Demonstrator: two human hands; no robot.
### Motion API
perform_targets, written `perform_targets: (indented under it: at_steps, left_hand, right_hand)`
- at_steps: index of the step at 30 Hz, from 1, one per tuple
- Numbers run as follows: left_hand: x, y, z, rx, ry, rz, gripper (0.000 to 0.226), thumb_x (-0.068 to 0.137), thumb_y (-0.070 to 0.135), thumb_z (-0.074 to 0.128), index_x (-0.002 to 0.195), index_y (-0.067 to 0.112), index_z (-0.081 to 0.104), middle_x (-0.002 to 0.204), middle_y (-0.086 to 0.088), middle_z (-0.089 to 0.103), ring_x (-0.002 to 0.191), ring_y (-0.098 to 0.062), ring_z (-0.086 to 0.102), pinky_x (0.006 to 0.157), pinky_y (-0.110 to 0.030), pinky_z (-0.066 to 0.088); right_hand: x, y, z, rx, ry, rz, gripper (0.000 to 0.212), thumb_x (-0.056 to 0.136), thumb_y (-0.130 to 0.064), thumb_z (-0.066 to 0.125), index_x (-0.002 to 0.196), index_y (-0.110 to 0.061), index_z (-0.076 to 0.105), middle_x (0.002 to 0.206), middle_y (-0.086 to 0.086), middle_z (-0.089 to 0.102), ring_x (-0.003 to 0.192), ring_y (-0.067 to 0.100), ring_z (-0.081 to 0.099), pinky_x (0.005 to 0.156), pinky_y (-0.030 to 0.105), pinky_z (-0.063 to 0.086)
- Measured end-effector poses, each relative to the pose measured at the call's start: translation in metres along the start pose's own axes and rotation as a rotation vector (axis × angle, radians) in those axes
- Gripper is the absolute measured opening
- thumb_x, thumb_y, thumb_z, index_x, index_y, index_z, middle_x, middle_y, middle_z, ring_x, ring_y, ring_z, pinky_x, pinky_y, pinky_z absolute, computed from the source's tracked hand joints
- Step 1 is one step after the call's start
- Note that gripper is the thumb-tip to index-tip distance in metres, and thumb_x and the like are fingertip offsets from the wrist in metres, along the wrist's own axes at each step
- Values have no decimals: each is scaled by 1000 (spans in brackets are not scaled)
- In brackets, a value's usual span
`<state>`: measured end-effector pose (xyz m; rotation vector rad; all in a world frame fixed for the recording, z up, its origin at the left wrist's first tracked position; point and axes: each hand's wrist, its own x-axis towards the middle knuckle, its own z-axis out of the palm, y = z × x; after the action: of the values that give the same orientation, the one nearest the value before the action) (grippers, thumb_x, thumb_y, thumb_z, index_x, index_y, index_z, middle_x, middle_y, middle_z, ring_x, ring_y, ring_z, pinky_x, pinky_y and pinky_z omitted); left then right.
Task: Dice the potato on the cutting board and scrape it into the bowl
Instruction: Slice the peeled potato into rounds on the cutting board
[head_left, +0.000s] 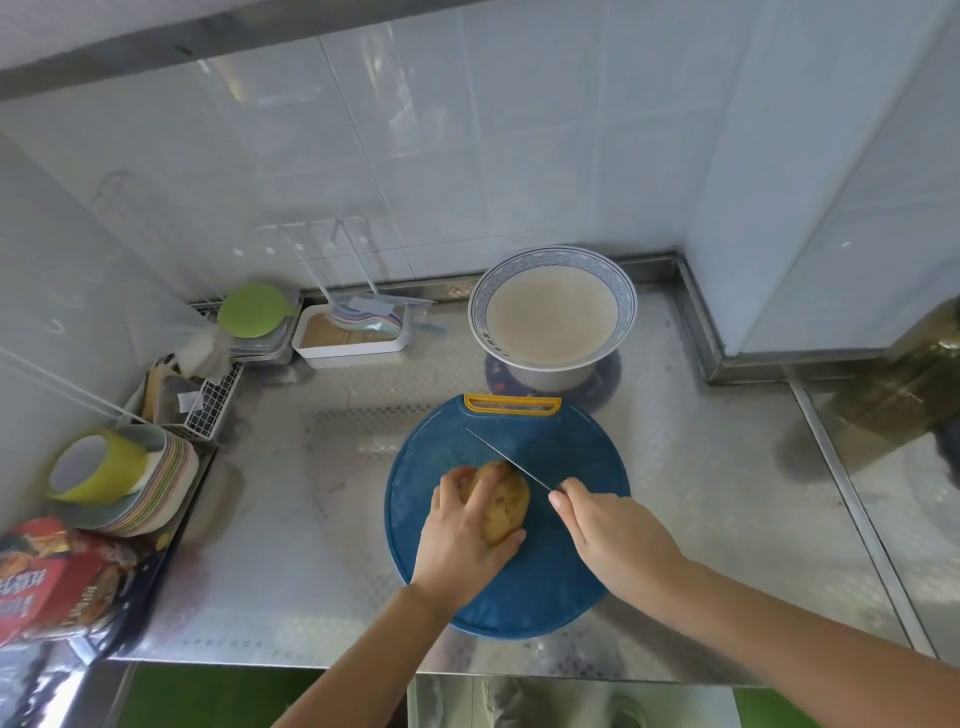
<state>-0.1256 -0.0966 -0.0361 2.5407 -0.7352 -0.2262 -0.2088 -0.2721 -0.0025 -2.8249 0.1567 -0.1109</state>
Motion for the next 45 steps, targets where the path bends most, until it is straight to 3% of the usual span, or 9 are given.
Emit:
perform_targets:
  at_steps: [5,9,12,15,18,26,31,38,45]
  left_hand:
    - [-3,-5,1,1,33,37,73,74,59,64,136,46,27,136,3,30,125,-15,33,91,-21,38]
    - [-3,-6,2,3,48,38,72,73,60,65,136,36,37,135,3,33,125,-17,37,92,-23,39]
    - [-3,-7,2,-14,57,47,70,72,64,59,132,41,32,133,4,33,123,-16,39,91,-24,42]
    - [-2,-8,2,-12,54,44,71,72,63,61,132,42,30,132,4,33,123,-16,40,89,-24,42]
    - [0,-7,1,9,25,47,72,73,60,65,133,44,30,133,6,31,122,-15,38,88,-21,39]
    - [5,-7,-1,51,-25,37,72,73,60,63,137,40,36,135,9,29,123,-13,35,87,-20,37]
    - [7,-7,-1,58,-50,34,72,74,60,65,136,43,32,136,9,28,124,-14,34,89,-21,38]
    - [14,-7,-3,64,-95,15,72,75,59,66,137,42,34,137,9,29,124,-15,36,93,-26,43]
    - [16,-6,-5,67,-116,6,73,75,57,67,138,39,34,138,7,29,124,-17,37,94,-28,44]
  right_hand:
    - [-7,-1,6,-65,28,35,68,106,-43,3,74,-19,58,44,-11,30,32,9,18,40,13,-3]
    - [-10,-4,3,-70,5,-19,56,107,-41,19,75,-18,58,43,-11,33,27,9,23,41,10,-1]
    - [-12,-5,3,-82,-51,-27,36,95,-38,38,78,-17,61,42,-11,37,25,10,28,38,11,2]
    - [-9,-8,-5,-129,-67,-37,39,99,-42,29,88,-16,57,52,-12,34,33,9,17,39,17,2]
    - [-8,-6,-8,-84,-160,-50,41,106,-41,14,119,-17,45,76,-7,49,50,9,37,44,20,22]
    - [-4,-7,-15,-57,-246,-7,46,108,-38,12,142,-18,36,89,-3,59,69,12,53,55,18,36]
    - [-4,-6,-13,-22,-279,5,45,108,-37,13,140,-17,38,71,-9,43,51,10,34,46,22,23]
    - [9,5,-16,140,-308,39,25,108,-36,17,101,-21,36,62,-10,36,50,10,38,46,22,26]
    - [12,6,-15,103,-329,11,35,108,-35,17,116,-16,45,62,-10,36,50,10,38,46,21,26]
